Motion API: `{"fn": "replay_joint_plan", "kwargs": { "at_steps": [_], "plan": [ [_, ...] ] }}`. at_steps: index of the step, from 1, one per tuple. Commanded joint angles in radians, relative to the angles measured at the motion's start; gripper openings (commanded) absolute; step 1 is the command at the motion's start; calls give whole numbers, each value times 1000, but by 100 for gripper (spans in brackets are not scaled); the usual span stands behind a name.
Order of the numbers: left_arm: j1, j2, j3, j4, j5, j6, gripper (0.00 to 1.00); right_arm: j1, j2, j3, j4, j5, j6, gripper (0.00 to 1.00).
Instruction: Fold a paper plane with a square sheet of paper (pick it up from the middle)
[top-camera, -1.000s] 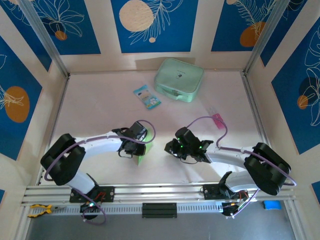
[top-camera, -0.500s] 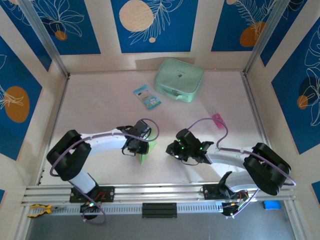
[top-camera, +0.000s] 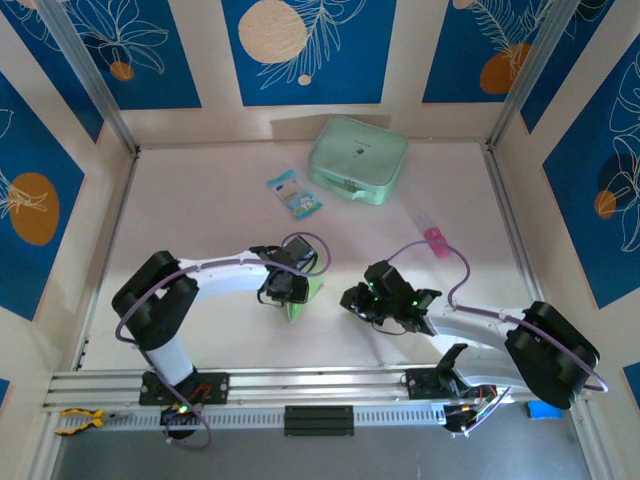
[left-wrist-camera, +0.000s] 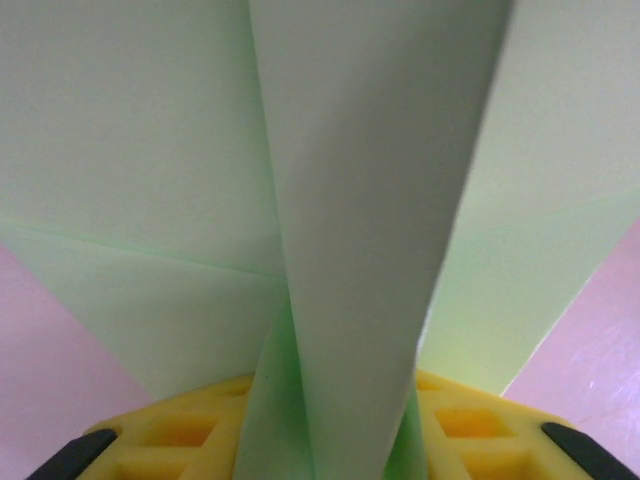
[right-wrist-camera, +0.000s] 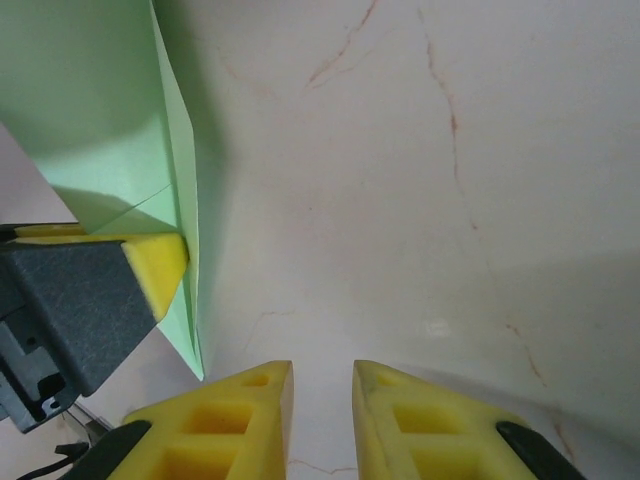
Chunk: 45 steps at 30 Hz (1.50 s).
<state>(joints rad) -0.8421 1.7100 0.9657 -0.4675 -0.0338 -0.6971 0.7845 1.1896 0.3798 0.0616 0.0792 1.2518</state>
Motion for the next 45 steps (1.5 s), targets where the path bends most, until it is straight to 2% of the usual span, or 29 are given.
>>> {"fn": "replay_joint_plan", "kwargs": {
  "at_steps": [1,8,12,39,45],
  "plan": [
    [-11,74,13,-41,-28,-72,36,-8,-35,-23,-15,6,12,24],
    [-39,117,76,-107,-46,-203,37,-13,-96,-57,-22,11,18,25],
    [-65,134,123,-171,-93,-251,37,-13,-124,-73,-27,14,23,25],
    [-74,22,153,-227,-132,-306,44,-22,-225,-63,-136,42,1,28],
    [-73,-9,144,-223,-127,-305,50,-60,-280,-49,-219,43,-40,29]
  ]
}}
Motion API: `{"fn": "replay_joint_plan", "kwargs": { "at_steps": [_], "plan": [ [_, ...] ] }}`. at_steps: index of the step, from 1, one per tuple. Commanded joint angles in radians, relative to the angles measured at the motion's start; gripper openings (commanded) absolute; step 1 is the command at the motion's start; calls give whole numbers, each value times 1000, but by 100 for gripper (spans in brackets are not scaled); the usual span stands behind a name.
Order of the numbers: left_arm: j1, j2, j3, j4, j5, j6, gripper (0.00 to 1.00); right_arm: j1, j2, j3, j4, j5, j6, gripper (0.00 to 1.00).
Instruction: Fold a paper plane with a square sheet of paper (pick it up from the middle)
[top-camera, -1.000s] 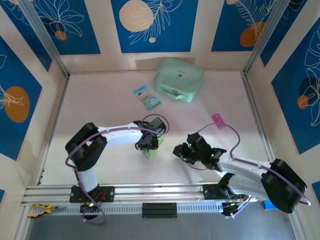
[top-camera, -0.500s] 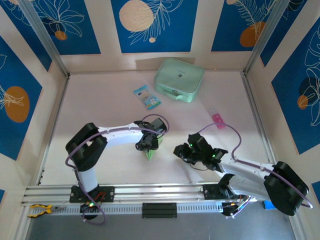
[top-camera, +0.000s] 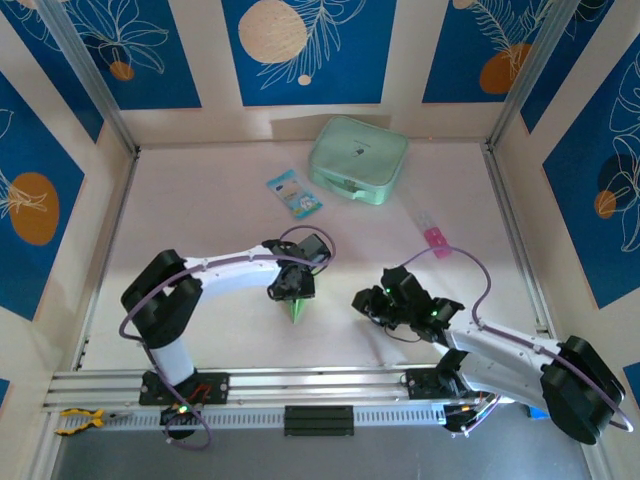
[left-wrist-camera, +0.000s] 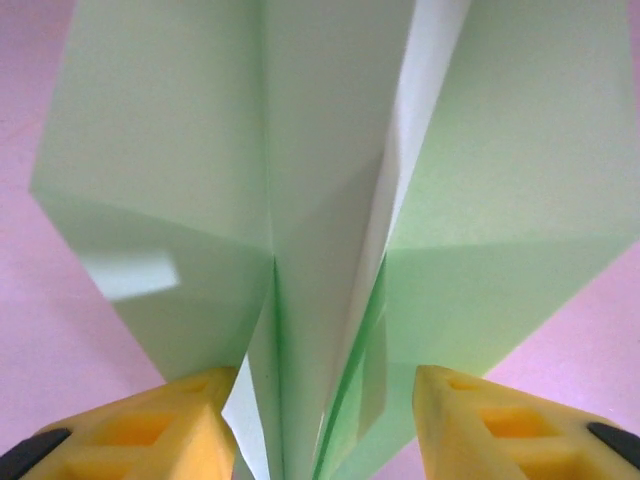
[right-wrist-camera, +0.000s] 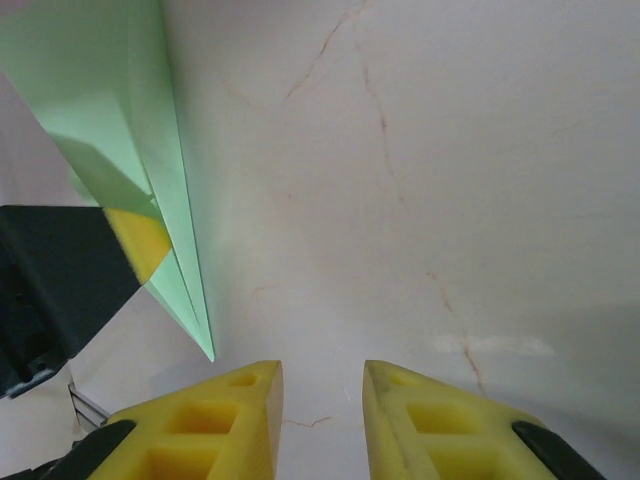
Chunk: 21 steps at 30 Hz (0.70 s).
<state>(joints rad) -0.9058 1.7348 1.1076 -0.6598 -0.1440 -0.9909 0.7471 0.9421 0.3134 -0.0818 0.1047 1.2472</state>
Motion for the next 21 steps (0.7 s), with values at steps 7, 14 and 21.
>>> {"fn": "replay_joint_plan", "kwargs": {
  "at_steps": [7,14,21],
  "plan": [
    [-11,-128,-24,-48,-56,-15,51,-146,-108,86,-202,-43,-180,33],
    [-7,-306,-70,-38,-230,79,52,-259,-102,219,-327,13,-359,49],
    [126,-465,-170,53,-352,272,79,-277,28,364,-308,330,-649,82]
  ]
}}
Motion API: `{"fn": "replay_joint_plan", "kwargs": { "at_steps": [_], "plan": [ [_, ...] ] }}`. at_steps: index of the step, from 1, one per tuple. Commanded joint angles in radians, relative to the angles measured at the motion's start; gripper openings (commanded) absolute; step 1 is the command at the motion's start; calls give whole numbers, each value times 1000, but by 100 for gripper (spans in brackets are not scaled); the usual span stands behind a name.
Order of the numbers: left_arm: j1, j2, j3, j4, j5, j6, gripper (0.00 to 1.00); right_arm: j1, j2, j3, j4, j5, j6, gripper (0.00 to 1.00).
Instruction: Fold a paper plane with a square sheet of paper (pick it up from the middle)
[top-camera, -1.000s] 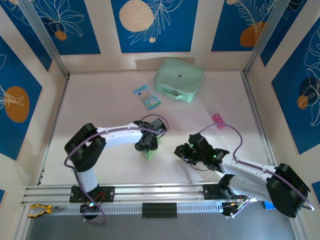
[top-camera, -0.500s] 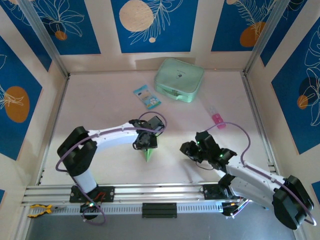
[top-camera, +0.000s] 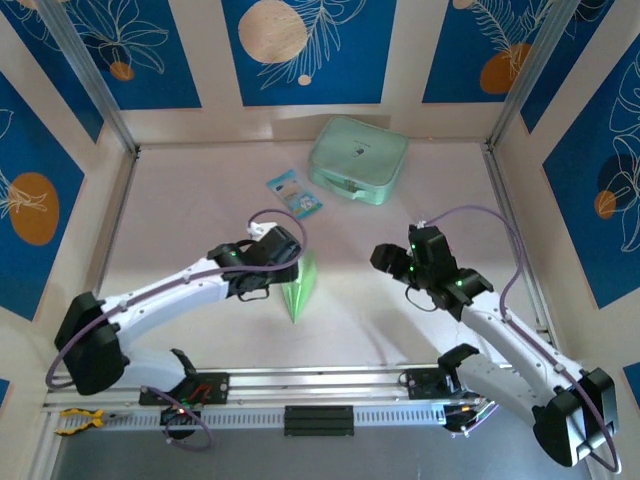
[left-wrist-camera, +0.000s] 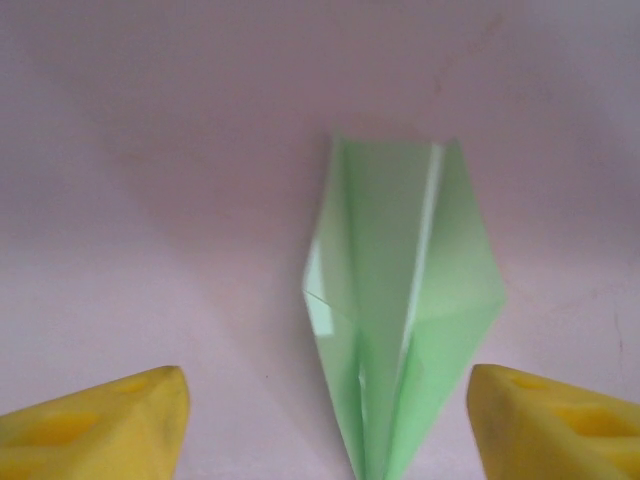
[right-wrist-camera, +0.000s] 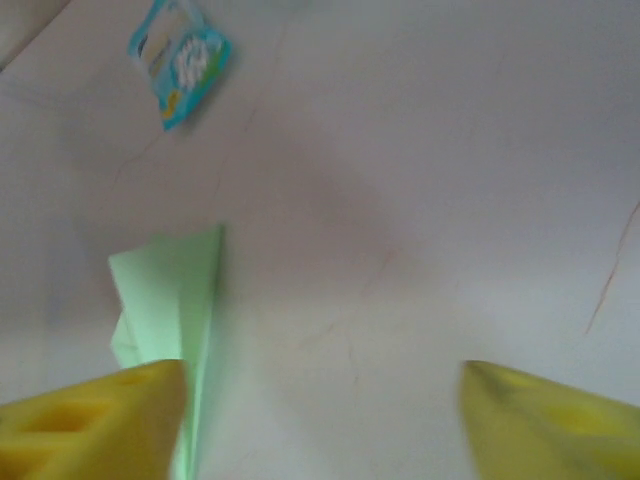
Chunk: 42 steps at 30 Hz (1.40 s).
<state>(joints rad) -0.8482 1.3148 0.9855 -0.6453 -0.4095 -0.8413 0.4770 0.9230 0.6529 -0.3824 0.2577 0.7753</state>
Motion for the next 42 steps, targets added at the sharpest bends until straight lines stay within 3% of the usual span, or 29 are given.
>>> {"fn": "replay_joint_plan", "kwargs": {
  "at_steps": [1,3,7,8,11,14,17,22,24,26,29,30,31,33,36,42],
  "plan": [
    [99,-64,-65,62,-87,151,85,-12,72,31,7,226,-216,82],
    [172,-102,-110,129,-91,232,100,-30,130,56,22,293,-301,86],
    [290,-133,-160,254,-85,408,100,-82,268,31,163,414,-405,92],
    [322,-128,-170,288,-90,435,100,-115,312,41,181,389,-427,99],
    [418,-102,-187,372,-98,469,100,-196,423,115,189,305,-503,100],
    [507,-64,-191,435,-77,496,100,-220,494,48,457,281,-648,100],
    [577,-31,-247,560,-91,527,100,-269,547,-29,683,169,-704,99],
    [609,-19,-343,755,-199,674,100,-313,558,-122,956,-22,-824,98],
    [623,-8,-349,805,-181,715,100,-353,545,-144,984,-63,-789,98],
    [622,20,-380,914,-173,764,100,-422,529,-183,1033,-209,-759,98],
    [624,70,-419,1050,-163,810,100,-500,618,-284,1313,-363,-707,96],
    [623,89,-428,1094,-157,838,100,-498,609,-289,1319,-361,-709,95],
    [623,108,-436,1140,-157,864,100,-488,580,-253,1188,-314,-723,94],
    [623,145,-466,1266,-131,930,100,-474,605,-239,1208,-152,-668,99],
    [627,180,-489,1350,-101,938,100,-450,599,-252,1218,-82,-676,99],
    [654,205,-552,1464,4,928,100,-465,596,-245,1197,-112,-666,99]
  ]
}}
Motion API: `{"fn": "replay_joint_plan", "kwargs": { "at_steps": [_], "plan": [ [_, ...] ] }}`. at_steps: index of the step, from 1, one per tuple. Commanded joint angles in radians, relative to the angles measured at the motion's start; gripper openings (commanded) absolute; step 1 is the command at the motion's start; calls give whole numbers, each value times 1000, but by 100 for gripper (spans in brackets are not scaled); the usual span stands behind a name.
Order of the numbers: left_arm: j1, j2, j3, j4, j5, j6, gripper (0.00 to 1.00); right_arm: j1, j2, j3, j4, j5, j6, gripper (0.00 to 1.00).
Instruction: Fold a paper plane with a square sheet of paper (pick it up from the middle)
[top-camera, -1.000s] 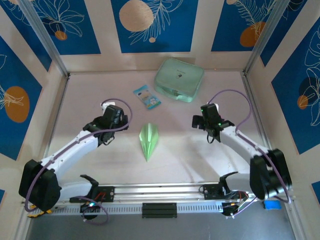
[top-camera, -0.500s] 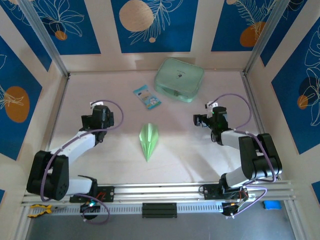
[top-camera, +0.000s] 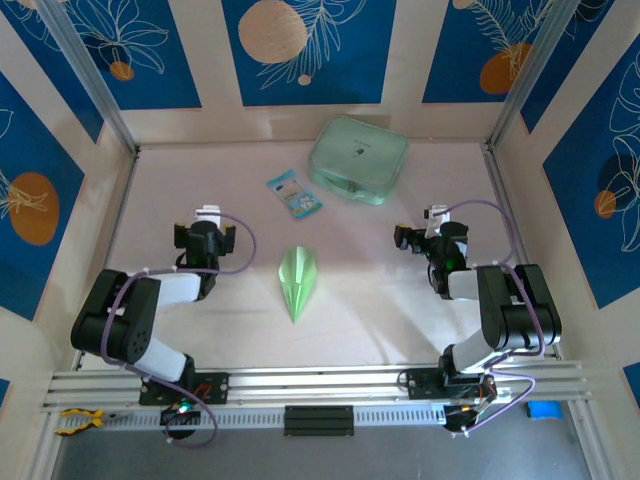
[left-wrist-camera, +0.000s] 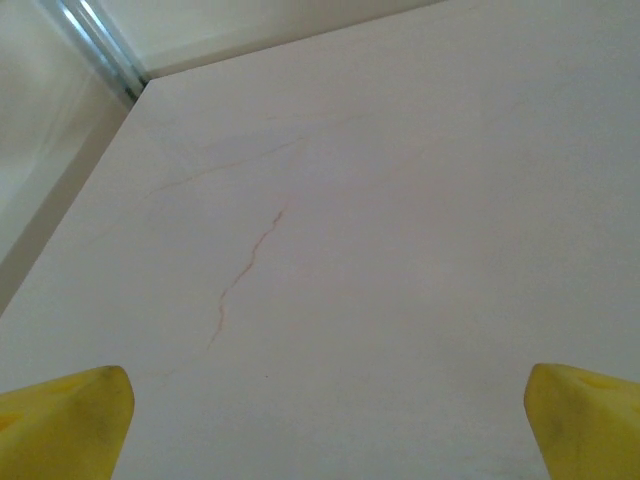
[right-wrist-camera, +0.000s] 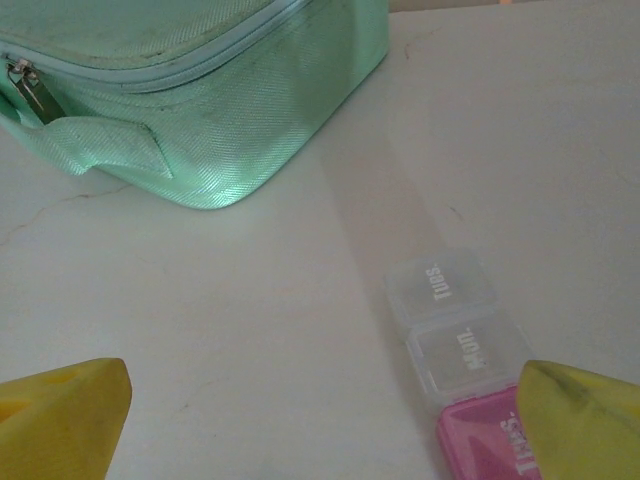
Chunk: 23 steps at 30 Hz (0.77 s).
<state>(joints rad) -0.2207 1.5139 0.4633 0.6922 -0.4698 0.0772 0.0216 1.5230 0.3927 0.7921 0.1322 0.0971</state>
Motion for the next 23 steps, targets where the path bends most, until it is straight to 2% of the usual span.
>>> {"fn": "replay_joint_plan", "kwargs": {
  "at_steps": [1,3,5,6,7,9,23],
  "plan": [
    [35,4,-46,155,109,15,100,-9,1,18,30,14,12,99],
    [49,0,-54,160,147,7,100,-9,0,19,22,11,12,99],
    [110,11,-64,164,263,-41,100,-11,-2,19,21,10,12,99],
    [140,40,-89,222,301,-64,100,-11,-1,18,28,10,12,99],
    [152,68,-127,355,306,-68,100,-11,-3,19,21,10,12,99],
    [156,36,-120,282,289,-84,100,-11,-1,20,23,11,12,99],
    [142,48,-112,294,275,-65,100,-9,-1,19,23,10,9,99]
  ]
}}
